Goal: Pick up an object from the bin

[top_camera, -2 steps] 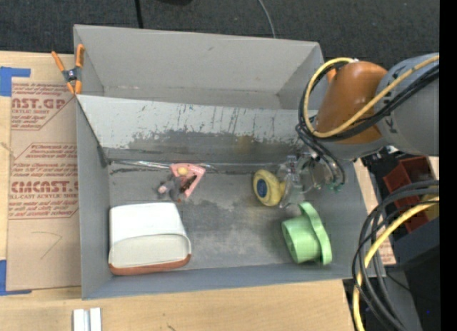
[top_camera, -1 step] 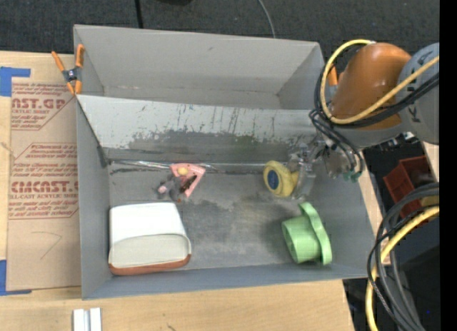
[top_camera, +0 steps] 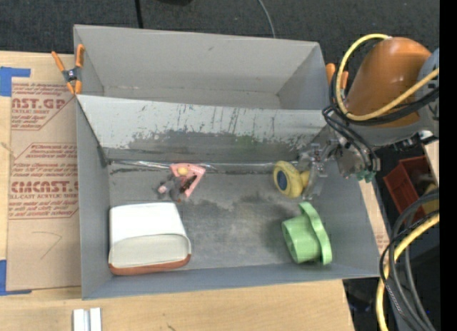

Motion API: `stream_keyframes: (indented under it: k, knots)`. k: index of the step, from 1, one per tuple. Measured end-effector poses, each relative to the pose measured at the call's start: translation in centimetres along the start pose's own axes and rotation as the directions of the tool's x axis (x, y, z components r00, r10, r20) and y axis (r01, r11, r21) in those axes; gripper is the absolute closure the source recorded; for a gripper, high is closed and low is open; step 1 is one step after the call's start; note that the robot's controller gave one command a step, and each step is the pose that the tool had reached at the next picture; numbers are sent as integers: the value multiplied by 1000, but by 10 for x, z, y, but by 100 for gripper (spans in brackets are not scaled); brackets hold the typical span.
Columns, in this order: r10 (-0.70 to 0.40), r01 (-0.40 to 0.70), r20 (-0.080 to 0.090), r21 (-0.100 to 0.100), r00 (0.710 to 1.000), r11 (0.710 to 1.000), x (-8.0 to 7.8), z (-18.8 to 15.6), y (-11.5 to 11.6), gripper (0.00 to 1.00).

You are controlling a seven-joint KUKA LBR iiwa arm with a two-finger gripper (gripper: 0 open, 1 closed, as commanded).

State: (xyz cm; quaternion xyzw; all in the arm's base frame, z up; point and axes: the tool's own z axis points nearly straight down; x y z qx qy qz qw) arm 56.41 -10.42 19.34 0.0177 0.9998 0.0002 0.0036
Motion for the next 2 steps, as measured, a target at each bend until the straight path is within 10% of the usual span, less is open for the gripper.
stream_keyframes:
  k: [1, 2]
  knots:
    - [0, 0, 0, 0, 1000, 1000, 0, 0, 0, 100]
    - [56, -56, 3, 0, 998, 998, 1, -85, -19, 100]
